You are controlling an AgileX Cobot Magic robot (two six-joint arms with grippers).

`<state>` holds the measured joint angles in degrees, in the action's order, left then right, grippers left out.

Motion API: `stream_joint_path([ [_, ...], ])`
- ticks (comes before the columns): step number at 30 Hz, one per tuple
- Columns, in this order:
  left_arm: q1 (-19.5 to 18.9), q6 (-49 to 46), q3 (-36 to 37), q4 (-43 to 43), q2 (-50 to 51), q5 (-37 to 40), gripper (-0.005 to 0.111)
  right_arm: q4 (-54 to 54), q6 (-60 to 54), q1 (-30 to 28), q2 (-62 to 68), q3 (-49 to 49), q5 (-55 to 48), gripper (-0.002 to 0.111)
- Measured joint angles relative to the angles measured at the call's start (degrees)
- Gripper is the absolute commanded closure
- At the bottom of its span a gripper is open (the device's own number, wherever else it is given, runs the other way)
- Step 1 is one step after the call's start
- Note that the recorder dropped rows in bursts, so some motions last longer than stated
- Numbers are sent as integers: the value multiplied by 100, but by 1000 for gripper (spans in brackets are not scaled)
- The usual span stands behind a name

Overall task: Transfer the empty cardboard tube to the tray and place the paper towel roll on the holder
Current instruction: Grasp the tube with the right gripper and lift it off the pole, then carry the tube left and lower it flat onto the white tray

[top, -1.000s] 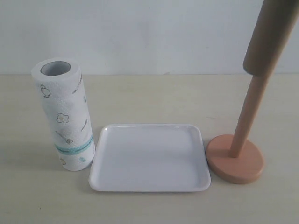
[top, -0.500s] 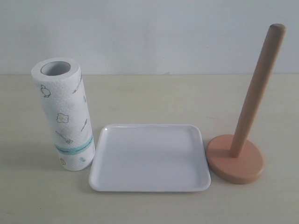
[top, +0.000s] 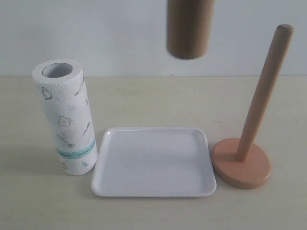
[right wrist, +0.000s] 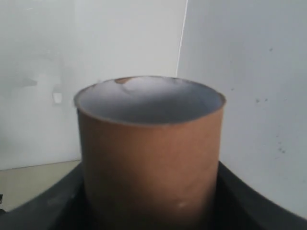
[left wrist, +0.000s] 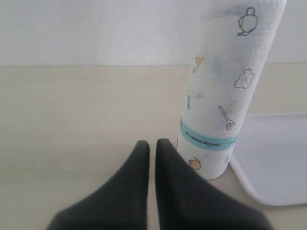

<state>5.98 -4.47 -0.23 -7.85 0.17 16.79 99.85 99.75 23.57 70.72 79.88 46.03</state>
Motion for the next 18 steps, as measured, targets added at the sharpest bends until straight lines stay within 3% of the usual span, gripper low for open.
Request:
stream_joint_path([
  [6,0,0,0,0,0,0,103,54,-182,485,797,0,-353,109],
  [13,0,0,0,0,0,0,103,52,6,498,1016,-22,-1782,109],
  [18,0,0,0,0,0,0,103,28,-474,766,1016,-303,-2548,109],
])
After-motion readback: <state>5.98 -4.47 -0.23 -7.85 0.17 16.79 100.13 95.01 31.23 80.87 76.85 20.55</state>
